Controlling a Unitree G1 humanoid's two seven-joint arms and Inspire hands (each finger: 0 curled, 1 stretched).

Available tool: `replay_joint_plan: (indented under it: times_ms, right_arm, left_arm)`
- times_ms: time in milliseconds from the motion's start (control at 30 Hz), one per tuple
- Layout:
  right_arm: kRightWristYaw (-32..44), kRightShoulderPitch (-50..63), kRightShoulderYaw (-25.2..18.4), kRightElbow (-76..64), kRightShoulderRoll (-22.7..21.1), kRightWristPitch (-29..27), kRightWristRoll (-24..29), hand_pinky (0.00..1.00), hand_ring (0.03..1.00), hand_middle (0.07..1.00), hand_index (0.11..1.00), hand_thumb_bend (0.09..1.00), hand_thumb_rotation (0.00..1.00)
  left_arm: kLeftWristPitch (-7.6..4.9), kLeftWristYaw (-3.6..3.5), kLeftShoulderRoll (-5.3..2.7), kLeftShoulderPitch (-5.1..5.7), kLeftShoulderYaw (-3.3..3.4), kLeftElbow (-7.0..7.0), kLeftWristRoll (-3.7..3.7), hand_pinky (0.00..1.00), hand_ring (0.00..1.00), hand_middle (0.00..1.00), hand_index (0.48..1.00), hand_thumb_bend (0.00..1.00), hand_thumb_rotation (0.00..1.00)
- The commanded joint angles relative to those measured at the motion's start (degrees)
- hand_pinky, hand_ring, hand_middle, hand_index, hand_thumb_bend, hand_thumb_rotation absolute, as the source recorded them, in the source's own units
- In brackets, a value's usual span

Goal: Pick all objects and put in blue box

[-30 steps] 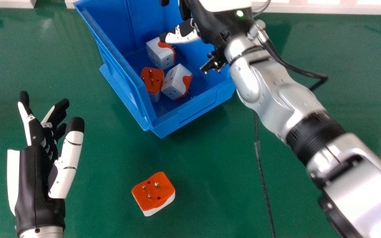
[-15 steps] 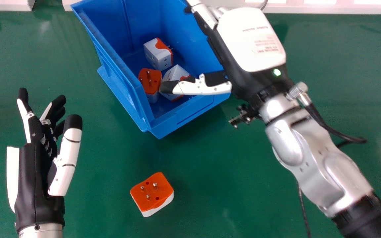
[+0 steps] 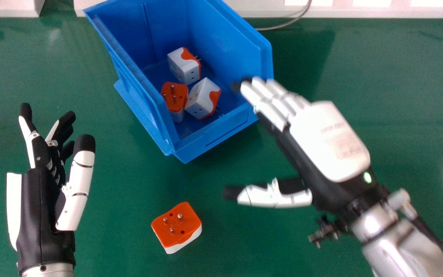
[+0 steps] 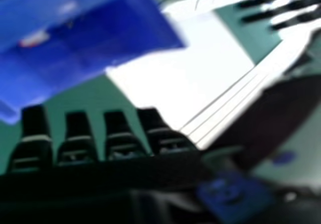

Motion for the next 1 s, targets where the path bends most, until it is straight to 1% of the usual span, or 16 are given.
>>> replay_joint_plan:
  times_ms: [0,33,67,167,233,333,433,500,567,633,767,867,967]
  right_arm:
    - [0.0,1.4,-0.7,-1.2,-1.2,-4.2,1.2,0.74,0.877,0.906,0.887,0.536,0.73]
    - [-0.2,2.0,-0.7,-0.7,-1.4,-5.5,1.3,0.71,0.856,0.892,0.871,0.542,0.72]
    - [-0.5,2.4,-0.6,-0.1,-1.5,-6.8,1.1,0.69,0.841,0.882,0.86,0.547,0.72]
    - [-0.6,3.3,-0.3,1.4,-1.6,-10.2,0.9,0.68,0.817,0.86,0.833,0.544,0.69]
    - [-0.1,3.5,-0.1,2.1,-1.4,-11.8,0.9,0.67,0.806,0.852,0.821,0.546,0.68]
    - [2.4,2.8,0.6,2.4,-1.0,-13.0,1.4,0.66,0.793,0.846,0.814,0.556,0.64]
    - [3.7,1.8,1.4,3.3,0.0,-14.0,1.2,0.64,0.776,0.826,0.797,0.572,0.61]
    - [4.4,0.9,2.0,4.1,0.7,-14.7,1.1,0.63,0.778,0.817,0.782,0.58,0.6]
    - [4.7,0.0,2.5,4.9,1.5,-15.2,0.5,0.64,0.778,0.809,0.775,0.574,0.61]
    - [6.3,-1.2,3.3,4.8,2.0,-14.6,-0.3,0.66,0.788,0.818,0.789,0.566,0.63]
    - [8.5,-4.2,4.9,5.7,4.0,-13.7,-1.7,0.64,0.781,0.821,0.796,0.562,0.62]
    - [8.0,-6.4,5.9,7.5,5.3,-14.3,-3.2,0.63,0.776,0.823,0.797,0.564,0.62]
    - [7.9,-8.2,6.8,9.0,6.7,-14.3,-4.1,0.62,0.775,0.826,0.798,0.572,0.6]
  left_arm:
    - [-0.43,0.46,0.22,0.1,0.27,-1.21,0.76,0.9,0.91,0.9,0.894,0.54,0.75]
    - [-0.37,0.57,0.2,0.06,0.33,-1.24,0.86,0.89,0.91,0.9,0.895,0.54,0.76]
    - [-0.29,0.6,0.14,0.04,0.42,-1.24,0.74,0.88,0.91,0.9,0.895,0.54,0.76]
    - [-0.5,0.35,0.14,-0.14,0.61,-1.0,-0.04,0.89,0.91,0.9,0.895,0.53,0.75]
    - [-0.76,0.3,0.15,-0.26,0.68,-0.88,-0.2,0.9,0.92,0.9,0.895,0.52,0.75]
    - [-0.88,0.52,0.22,-0.46,0.86,-0.77,0.25,0.9,0.92,0.9,0.896,0.5,0.76]
    - [-0.93,0.53,0.27,-0.68,0.99,-0.66,0.38,0.9,0.92,0.9,0.897,0.5,0.77]
    - [-0.92,0.54,0.2,-0.75,1.01,-0.71,0.3,0.9,0.92,0.9,0.895,0.5,0.77]
    - [-0.59,0.66,0.21,-0.79,1.09,-0.85,0.5,0.9,0.92,0.9,0.895,0.5,0.78]
    - [0.13,0.85,0.05,-0.69,1.1,-1.31,0.63,0.9,0.92,0.9,0.895,0.5,0.78]
    - [0.65,1.12,-0.07,-0.57,1.2,-1.69,0.82,0.91,0.92,0.9,0.901,0.51,0.78]
    - [0.88,1.34,-0.22,-0.51,1.23,-1.74,0.65,0.9,0.92,0.9,0.896,0.53,0.77]
    - [1.14,1.47,-0.32,-0.25,1.04,-2.14,0.55,0.9,0.92,0.9,0.896,0.53,0.76]
